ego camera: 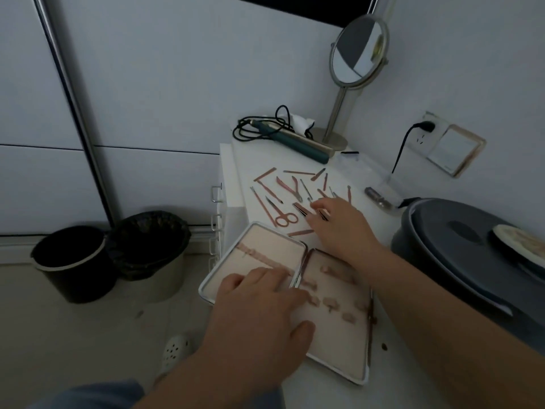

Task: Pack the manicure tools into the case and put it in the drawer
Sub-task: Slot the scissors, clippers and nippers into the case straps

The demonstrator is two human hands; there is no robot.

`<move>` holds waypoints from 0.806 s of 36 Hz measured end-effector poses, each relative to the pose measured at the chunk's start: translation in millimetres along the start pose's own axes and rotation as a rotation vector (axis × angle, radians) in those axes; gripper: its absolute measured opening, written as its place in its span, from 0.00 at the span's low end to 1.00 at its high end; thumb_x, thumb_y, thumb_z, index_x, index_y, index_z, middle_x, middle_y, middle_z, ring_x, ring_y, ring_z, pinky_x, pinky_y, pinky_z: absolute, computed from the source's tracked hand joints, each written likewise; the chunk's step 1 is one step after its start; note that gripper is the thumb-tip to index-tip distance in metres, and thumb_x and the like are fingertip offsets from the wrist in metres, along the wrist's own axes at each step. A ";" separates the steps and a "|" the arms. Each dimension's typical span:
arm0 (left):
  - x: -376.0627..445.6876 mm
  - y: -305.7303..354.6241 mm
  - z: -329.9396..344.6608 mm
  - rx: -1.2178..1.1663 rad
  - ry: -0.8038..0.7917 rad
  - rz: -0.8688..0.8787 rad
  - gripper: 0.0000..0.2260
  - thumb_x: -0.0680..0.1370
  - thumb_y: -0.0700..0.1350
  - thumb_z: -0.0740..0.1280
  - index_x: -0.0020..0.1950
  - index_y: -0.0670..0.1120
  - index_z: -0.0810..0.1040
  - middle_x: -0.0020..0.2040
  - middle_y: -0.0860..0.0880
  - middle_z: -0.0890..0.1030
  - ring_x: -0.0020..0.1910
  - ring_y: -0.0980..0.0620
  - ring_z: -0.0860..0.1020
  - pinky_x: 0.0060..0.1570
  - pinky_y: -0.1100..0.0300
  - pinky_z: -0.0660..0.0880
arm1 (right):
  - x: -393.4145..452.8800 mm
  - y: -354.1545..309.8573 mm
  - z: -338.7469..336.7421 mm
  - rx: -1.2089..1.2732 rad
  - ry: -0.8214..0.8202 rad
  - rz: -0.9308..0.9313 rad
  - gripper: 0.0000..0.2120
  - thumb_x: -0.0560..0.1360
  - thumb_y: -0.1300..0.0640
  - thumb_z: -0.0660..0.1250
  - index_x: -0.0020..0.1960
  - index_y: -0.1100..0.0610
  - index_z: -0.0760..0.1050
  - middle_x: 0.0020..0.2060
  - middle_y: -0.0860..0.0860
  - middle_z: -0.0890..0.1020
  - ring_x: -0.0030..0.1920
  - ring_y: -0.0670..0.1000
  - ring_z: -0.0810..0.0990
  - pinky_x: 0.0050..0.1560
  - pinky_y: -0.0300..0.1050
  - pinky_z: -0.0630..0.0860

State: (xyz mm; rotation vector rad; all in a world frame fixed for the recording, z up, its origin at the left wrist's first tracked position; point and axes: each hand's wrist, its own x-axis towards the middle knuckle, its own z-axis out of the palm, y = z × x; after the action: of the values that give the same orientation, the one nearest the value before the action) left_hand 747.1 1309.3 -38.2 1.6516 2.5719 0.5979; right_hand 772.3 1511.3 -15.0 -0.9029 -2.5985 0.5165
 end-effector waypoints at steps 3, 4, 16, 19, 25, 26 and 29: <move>6.8 -11.7 0.2 -0.013 -0.049 0.014 0.25 0.67 0.65 0.50 0.63 0.63 0.65 0.68 0.58 0.66 0.65 0.56 0.62 0.55 0.54 0.54 | 19.7 -6.5 13.0 -0.035 -0.034 -0.002 0.18 0.77 0.50 0.60 0.65 0.51 0.70 0.64 0.51 0.72 0.64 0.51 0.69 0.59 0.43 0.64; 8.4 -14.2 0.2 -0.006 -0.037 0.033 0.26 0.68 0.65 0.50 0.65 0.62 0.63 0.69 0.58 0.65 0.66 0.55 0.61 0.55 0.55 0.53 | 24.3 -8.5 17.0 -0.073 -0.047 -0.014 0.18 0.76 0.50 0.60 0.65 0.52 0.70 0.64 0.51 0.72 0.63 0.52 0.69 0.61 0.44 0.64; 3.2 -9.1 -2.2 -0.072 0.020 0.034 0.18 0.62 0.64 0.56 0.46 0.64 0.79 0.51 0.59 0.82 0.48 0.58 0.80 0.43 0.56 0.76 | 85.5 -9.4 26.3 -0.402 0.005 0.028 0.15 0.75 0.52 0.58 0.55 0.54 0.79 0.51 0.54 0.80 0.50 0.55 0.77 0.50 0.46 0.73; 3.5 -9.4 0.2 -0.088 0.018 0.016 0.18 0.62 0.64 0.56 0.47 0.63 0.78 0.52 0.59 0.81 0.50 0.58 0.79 0.45 0.55 0.76 | 97.0 -10.9 28.7 -0.445 -0.016 0.039 0.14 0.75 0.52 0.58 0.53 0.55 0.80 0.48 0.53 0.81 0.47 0.53 0.77 0.49 0.47 0.75; 2.8 -7.4 3.7 -0.107 0.054 0.003 0.18 0.62 0.63 0.57 0.46 0.62 0.79 0.52 0.57 0.82 0.51 0.57 0.80 0.46 0.54 0.76 | 105.1 -7.8 33.3 -0.436 -0.015 0.081 0.12 0.75 0.56 0.57 0.49 0.56 0.79 0.46 0.52 0.81 0.46 0.53 0.76 0.48 0.47 0.73; 2.5 -7.9 4.1 -0.098 0.052 0.002 0.18 0.63 0.63 0.57 0.46 0.62 0.79 0.52 0.57 0.82 0.51 0.57 0.79 0.47 0.54 0.76 | 105.8 -8.5 33.8 -0.456 -0.019 0.094 0.11 0.75 0.57 0.57 0.47 0.57 0.78 0.45 0.53 0.80 0.45 0.53 0.75 0.48 0.47 0.72; 0.8 -8.4 5.3 -0.079 0.044 -0.002 0.18 0.63 0.63 0.57 0.47 0.62 0.78 0.53 0.57 0.81 0.52 0.57 0.79 0.48 0.54 0.75 | 105.2 -10.6 34.4 -0.519 0.007 0.111 0.08 0.74 0.59 0.56 0.38 0.57 0.70 0.39 0.52 0.73 0.43 0.53 0.71 0.46 0.46 0.65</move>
State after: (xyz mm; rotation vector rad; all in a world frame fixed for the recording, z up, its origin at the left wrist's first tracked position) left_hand 740.6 1308.5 -45.7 1.6288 2.5433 0.7337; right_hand 674.4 1563.5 -19.8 -1.2025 -2.7319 -0.1524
